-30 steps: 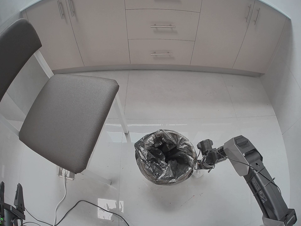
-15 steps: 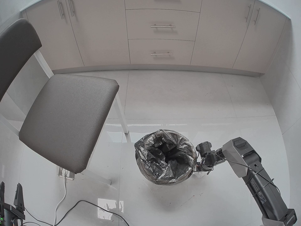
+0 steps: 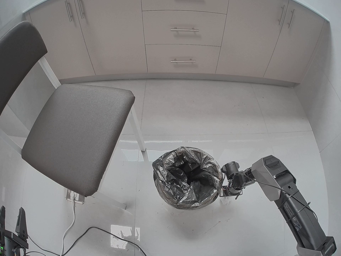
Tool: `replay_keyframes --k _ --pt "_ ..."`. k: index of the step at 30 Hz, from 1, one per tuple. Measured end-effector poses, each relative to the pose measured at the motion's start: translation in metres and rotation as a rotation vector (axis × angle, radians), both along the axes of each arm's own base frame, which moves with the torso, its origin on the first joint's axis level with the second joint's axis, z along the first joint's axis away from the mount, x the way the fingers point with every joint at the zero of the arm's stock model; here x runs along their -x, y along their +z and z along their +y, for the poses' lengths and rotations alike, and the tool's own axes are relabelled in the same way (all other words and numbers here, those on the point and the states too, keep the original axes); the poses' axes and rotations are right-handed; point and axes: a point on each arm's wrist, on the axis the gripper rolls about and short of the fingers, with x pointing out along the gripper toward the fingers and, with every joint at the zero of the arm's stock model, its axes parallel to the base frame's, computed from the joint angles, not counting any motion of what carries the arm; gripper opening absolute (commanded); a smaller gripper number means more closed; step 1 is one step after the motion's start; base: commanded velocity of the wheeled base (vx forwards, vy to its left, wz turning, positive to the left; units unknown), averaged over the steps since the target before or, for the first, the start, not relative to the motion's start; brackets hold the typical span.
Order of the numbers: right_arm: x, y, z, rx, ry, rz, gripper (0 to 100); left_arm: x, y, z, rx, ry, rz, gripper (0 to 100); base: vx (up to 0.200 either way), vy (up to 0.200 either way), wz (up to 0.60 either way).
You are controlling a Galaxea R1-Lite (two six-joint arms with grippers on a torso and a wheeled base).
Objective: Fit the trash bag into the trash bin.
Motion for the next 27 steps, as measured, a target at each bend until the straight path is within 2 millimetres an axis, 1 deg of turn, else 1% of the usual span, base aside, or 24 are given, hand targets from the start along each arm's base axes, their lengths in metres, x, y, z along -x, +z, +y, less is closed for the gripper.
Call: replay_keyframes --k 2,5,11,12,13,16,17,18,21,27 --pt "-0.001 0.004 -0.001 0.002 -0.003 0.006 0 0.0 0.0 0.0 -0.001 0.0 0.0 100 0.0 0.0 0.0" --pt "-0.004 0.016 -0.003 0.004 -0.009 0.007 0 0.0 0.001 0.0 -0.006 0.0 -0.004 100 0.0 0.0 0.0" --pt "-0.013 0.056 -0.008 0.012 -0.026 -0.014 0 0.0 0.0 0.001 -0.028 0.065 0.007 100 0.0 0.0 0.0" --pt "-0.014 0.069 -0.008 0.013 -0.028 -0.02 0 0.0 0.0 0.002 -0.042 0.073 0.012 100 0.0 0.0 0.0" --pt "-0.015 0.074 -0.009 0.013 -0.027 -0.022 0 0.0 0.0 0.002 -0.046 0.075 0.013 100 0.0 0.0 0.0" --pt "-0.018 0.098 -0.008 0.009 -0.026 -0.044 0 0.0 0.0 0.001 -0.057 0.052 0.018 100 0.0 0.0 0.0" --pt "-0.019 0.106 -0.008 0.008 -0.026 -0.052 0 0.0 0.0 0.001 -0.059 0.028 0.019 100 0.0 0.0 0.0" --pt "-0.021 0.125 -0.008 0.005 -0.024 -0.067 0 0.0 -0.001 -0.001 -0.062 -0.059 0.022 100 0.0 0.0 0.0" --pt "-0.021 0.138 -0.008 0.001 -0.021 -0.076 0 -0.001 -0.002 -0.002 -0.063 -0.109 0.032 100 0.0 0.0 0.0" --pt "-0.018 0.191 -0.007 -0.008 -0.001 -0.113 0 -0.001 -0.003 -0.003 -0.079 -0.15 0.047 100 0.0 0.0 0.0"
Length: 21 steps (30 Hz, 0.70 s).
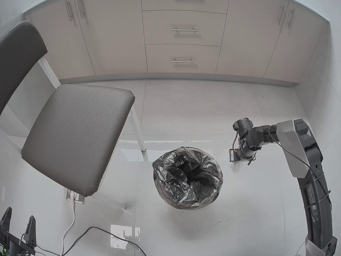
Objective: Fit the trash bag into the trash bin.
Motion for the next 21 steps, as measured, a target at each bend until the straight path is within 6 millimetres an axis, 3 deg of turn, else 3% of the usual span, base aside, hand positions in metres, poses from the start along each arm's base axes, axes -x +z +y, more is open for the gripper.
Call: replay_keyframes --k 6,12,16,21 --pt "0.01 0.047 0.01 -0.03 0.046 -0.023 0 0.0 0.0 0.0 -0.108 -0.013 0.007 100 0.0 0.0 0.0" --pt "0.034 0.086 0.049 -0.054 0.162 -0.012 0 0.0 0.0 0.0 -0.081 -0.011 0.005 100 0.0 0.0 0.0" --pt "0.049 0.101 0.079 -0.071 0.253 -0.021 0 0.0 0.0 0.0 -0.072 -0.009 0.003 100 0.0 0.0 0.0" --pt "0.064 0.103 0.111 -0.072 0.336 -0.022 0 0.0 0.0 0.0 -0.062 -0.008 0.001 100 0.0 0.0 0.0"
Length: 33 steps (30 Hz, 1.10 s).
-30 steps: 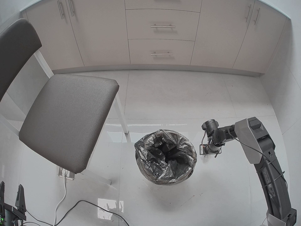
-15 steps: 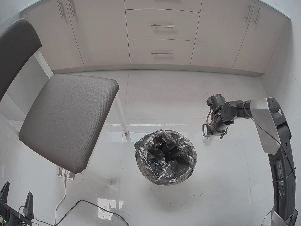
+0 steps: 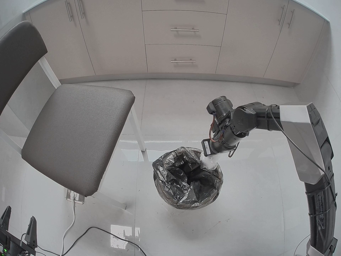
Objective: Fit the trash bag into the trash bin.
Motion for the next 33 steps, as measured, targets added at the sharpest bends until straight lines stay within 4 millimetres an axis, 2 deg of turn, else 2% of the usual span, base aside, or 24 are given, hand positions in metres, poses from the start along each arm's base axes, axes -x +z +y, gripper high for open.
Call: replay_keyframes --k 4,7,15,24,25,33 --pt "0.008 -0.003 0.016 0.004 0.033 0.006 0 0.0 0.0 0.0 0.001 0.001 0.0 100 0.0 0.0 0.0" --pt "0.018 -0.007 0.035 0.009 0.073 0.015 0 0.0 0.0 0.0 0.001 0.002 0.0 100 0.0 0.0 0.0" --pt "0.032 -0.027 0.063 0.033 0.134 0.048 0 0.0 0.0 0.0 0.015 0.004 -0.001 100 0.0 0.0 0.0" --pt "0.032 -0.045 0.069 0.069 0.143 0.061 0 0.0 0.0 0.0 0.033 0.004 -0.003 100 0.0 0.0 0.0" --pt "0.032 -0.046 0.069 0.071 0.14 0.062 100 0.0 0.0 0.0 0.033 0.005 -0.003 100 0.0 0.0 0.0" --pt "0.031 -0.052 0.07 0.074 0.14 0.07 100 0.0 0.0 0.0 0.036 0.006 -0.003 100 0.0 0.0 0.0"
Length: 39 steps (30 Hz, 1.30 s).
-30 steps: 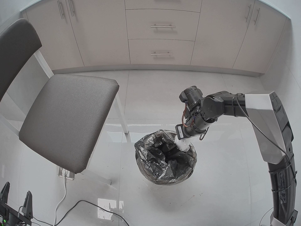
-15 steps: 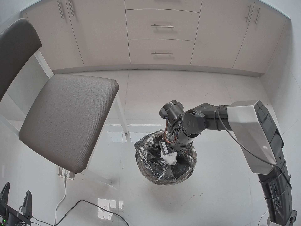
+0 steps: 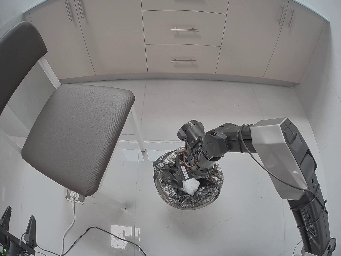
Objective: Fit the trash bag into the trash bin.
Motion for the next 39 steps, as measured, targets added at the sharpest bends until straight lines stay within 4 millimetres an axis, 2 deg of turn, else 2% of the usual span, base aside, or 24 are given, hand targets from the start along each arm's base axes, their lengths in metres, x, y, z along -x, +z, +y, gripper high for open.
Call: replay_keyframes --k 9,10,28,33,36,39 --pt "0.0 -0.001 0.001 0.005 0.0 -0.001 100 0.0 0.0 0.0 0.019 0.002 -0.002 100 0.0 0.0 0.0" --pt "0.0 -0.001 0.001 0.005 -0.002 -0.002 0 0.0 0.0 0.0 0.02 0.001 -0.002 100 0.0 0.0 0.0" --pt "-0.003 -0.003 0.004 -0.01 -0.006 -0.035 0 0.0 0.0 0.0 0.024 0.005 -0.002 100 0.0 0.0 0.0" --pt "-0.013 -0.004 0.011 -0.071 -0.004 -0.14 0 0.0 0.0 0.0 0.03 0.005 -0.002 100 0.0 0.0 0.0" --pt "-0.022 -0.009 0.015 -0.079 0.016 -0.229 0 0.0 0.0 0.0 0.035 0.005 -0.002 100 0.0 0.0 0.0" --pt "-0.027 -0.024 0.016 -0.037 0.044 -0.266 0 0.0 0.0 0.0 0.039 0.006 -0.003 100 0.0 0.0 0.0"
